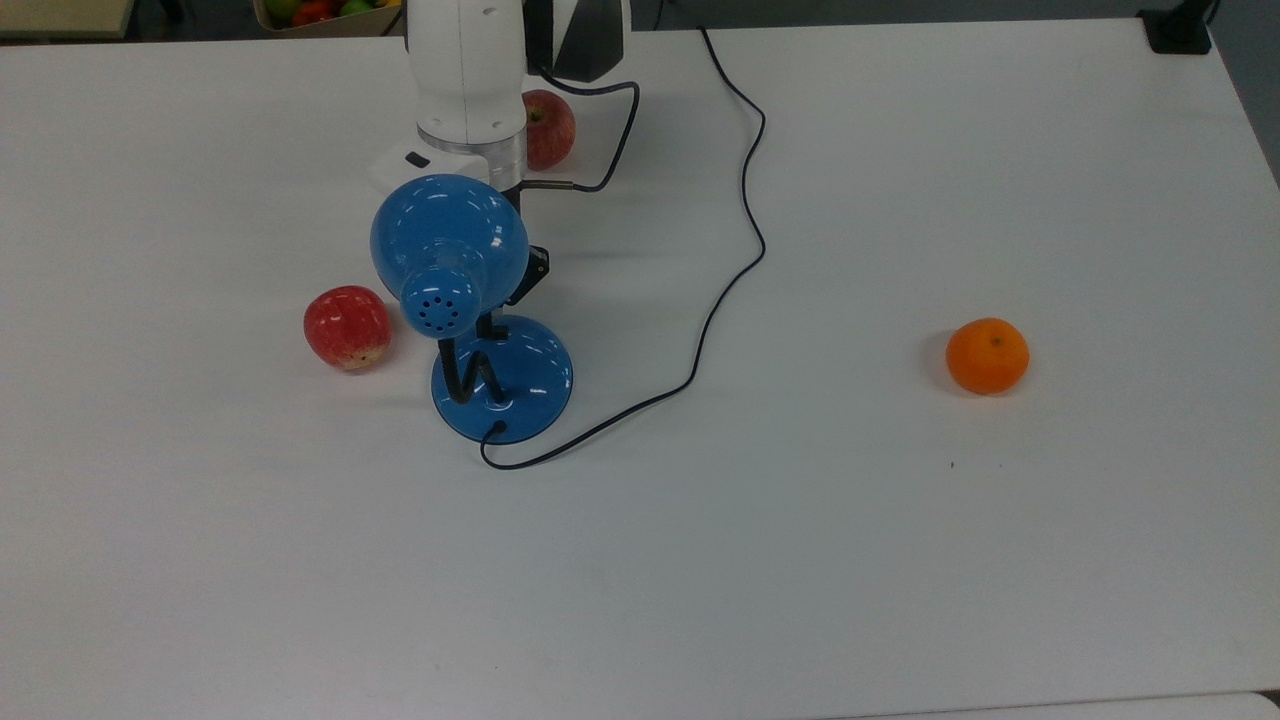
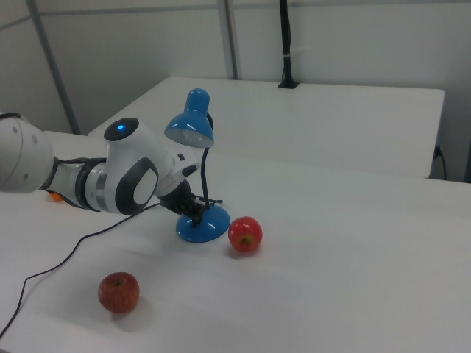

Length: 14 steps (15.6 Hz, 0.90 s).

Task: Turn on desk lamp
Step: 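Press the switch on the lamp base with the gripper fingers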

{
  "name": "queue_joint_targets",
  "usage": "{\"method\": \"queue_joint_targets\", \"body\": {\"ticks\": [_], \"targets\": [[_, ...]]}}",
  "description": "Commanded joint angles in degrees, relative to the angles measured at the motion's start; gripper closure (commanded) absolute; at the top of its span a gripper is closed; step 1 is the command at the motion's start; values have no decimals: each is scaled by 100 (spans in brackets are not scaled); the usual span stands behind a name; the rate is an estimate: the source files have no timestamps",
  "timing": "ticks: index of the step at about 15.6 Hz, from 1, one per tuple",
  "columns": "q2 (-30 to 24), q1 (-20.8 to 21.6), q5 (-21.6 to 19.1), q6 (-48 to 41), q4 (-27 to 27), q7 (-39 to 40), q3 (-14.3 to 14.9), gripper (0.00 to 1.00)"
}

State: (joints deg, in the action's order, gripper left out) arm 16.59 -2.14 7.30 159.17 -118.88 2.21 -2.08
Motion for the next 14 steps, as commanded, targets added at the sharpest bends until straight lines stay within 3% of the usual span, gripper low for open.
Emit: {"method": "queue_joint_targets", "body": {"ticks": [1,14], "targets": [[37,3,52,158,14,121,-29,100],[90,3,52,158,102,113,-91,100]]}}
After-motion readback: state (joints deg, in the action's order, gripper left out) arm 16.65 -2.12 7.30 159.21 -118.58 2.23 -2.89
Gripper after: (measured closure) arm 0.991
